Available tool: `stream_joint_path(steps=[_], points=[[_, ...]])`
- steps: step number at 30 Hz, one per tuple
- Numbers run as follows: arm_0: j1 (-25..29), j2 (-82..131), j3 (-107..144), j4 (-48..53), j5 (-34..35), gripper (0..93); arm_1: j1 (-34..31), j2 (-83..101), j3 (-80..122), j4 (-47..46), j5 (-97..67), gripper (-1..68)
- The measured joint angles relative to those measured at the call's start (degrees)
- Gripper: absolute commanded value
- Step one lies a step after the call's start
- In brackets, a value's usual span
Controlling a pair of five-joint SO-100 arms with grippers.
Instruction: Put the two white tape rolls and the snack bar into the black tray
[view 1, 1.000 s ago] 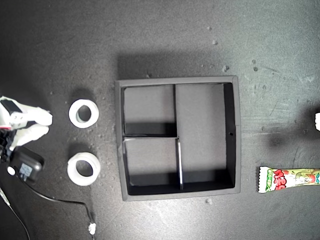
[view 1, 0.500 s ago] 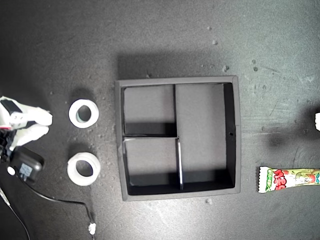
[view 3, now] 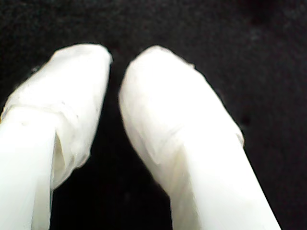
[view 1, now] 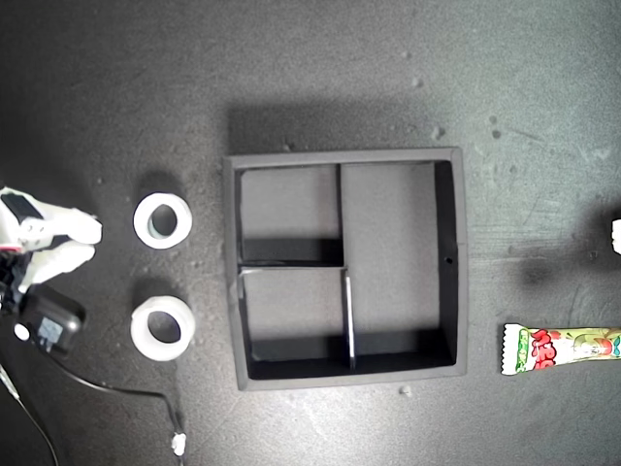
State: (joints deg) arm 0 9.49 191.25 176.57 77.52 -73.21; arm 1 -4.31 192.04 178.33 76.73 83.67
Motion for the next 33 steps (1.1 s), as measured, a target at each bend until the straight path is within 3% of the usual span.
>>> stream_joint_path(steps=[9, 14, 17, 21, 24, 26, 29, 31, 33], points=[[0.0, 0.0, 0.0, 0.2, -2.5, 2.3, 0.3, 0.0, 0.0, 0.0, 0.0, -0.1], [0.0, 0.0, 0.0, 0.2, -9.4, 2.3, 9.4, 0.0, 0.0, 0.0, 0.0, -0.1], [-3.3, 0.0, 0.0, 0.2, -10.8, 3.5, 12.8, 0.0, 0.0, 0.0, 0.0, -0.1], [-7.6, 0.0, 0.0, -1.9, -6.4, 9.5, 12.8, -0.4, 0.0, -3.3, 0.0, -0.1], [-10.5, 0.0, 0.0, -7.2, -2.5, 0.6, 9.8, -0.5, 0.0, -11.3, 0.0, -0.1], [-11.9, 0.0, 0.0, -12.1, 2.4, 0.0, 6.2, -0.5, 0.0, -18.7, 0.0, -0.1], [-12.3, 0.0, 0.0, -19.2, 8.5, 0.0, 3.3, -0.5, 0.0, -24.6, 0.0, -0.2], [-11.5, 0.0, 0.0, -22.8, 7.6, 0.0, 3.1, -0.5, 0.0, -25.8, 0.0, -0.3], [-11.3, 0.0, 0.0, -29.1, 10.4, 5.9, 4.6, -0.5, 0.0, -26.5, 0.0, -0.4]])
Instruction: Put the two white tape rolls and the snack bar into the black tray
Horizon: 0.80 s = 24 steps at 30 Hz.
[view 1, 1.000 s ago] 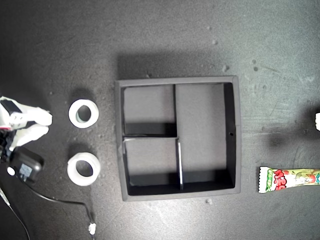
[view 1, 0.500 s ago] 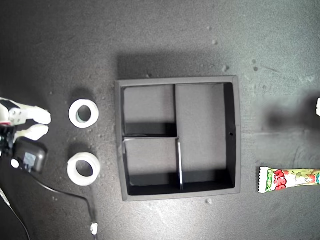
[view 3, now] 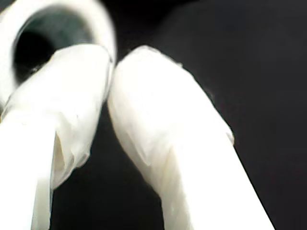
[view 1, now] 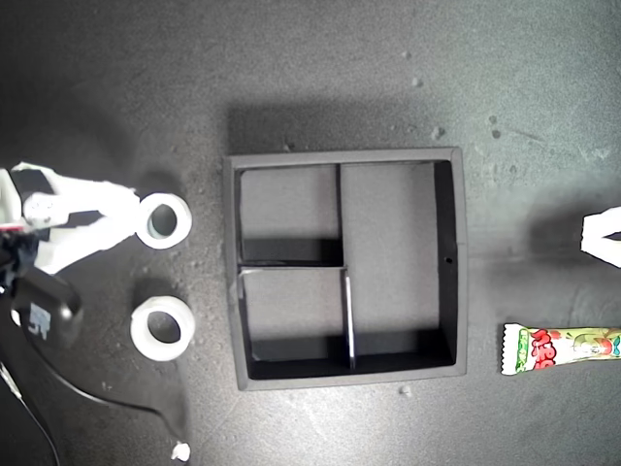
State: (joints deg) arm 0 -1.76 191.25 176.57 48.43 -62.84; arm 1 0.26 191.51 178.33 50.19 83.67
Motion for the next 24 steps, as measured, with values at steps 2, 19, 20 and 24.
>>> stream_joint_path(steps=[2, 19, 20, 24], points=[[0.0, 0.0, 0.0, -5.0, 6.8, 10.0, 2.9, 0.0, 0.0, 1.1, 0.0, -0.4], [6.8, -38.8, -35.8, 3.7, 13.3, 15.6, 8.0, 0.0, 0.0, -0.8, 14.7, -0.4], [7.6, -43.6, -37.4, 4.7, 12.8, 15.2, 7.8, 0.0, 0.0, -1.4, 11.3, -0.4], [9.3, -56.3, -41.6, 6.0, 12.2, 14.1, 7.0, 0.0, 0.0, -2.2, 8.2, -0.4]])
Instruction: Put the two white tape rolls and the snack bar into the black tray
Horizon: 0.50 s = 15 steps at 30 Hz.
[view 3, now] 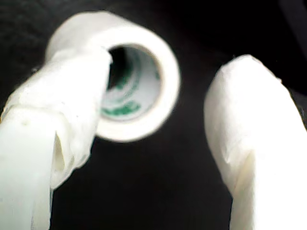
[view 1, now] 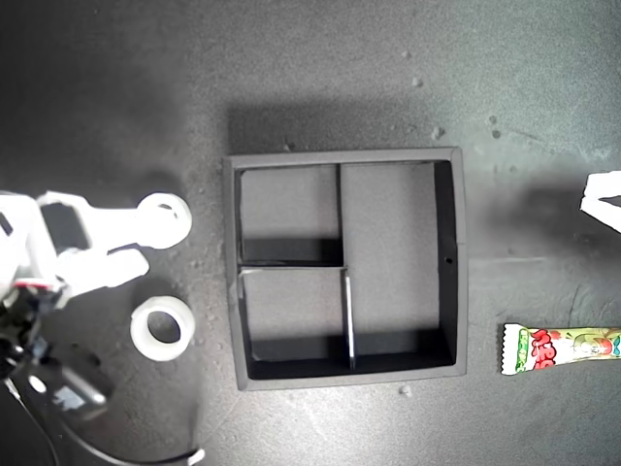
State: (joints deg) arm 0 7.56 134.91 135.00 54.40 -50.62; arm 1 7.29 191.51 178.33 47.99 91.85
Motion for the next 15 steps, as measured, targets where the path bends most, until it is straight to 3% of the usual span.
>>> stream_joint_path(steps=[15], points=[[0.4, -14.0, -2.7, 0.6, -1.4, 13.0, -3.0, 0.0, 0.0, -1.5, -0.8, -0.4]])
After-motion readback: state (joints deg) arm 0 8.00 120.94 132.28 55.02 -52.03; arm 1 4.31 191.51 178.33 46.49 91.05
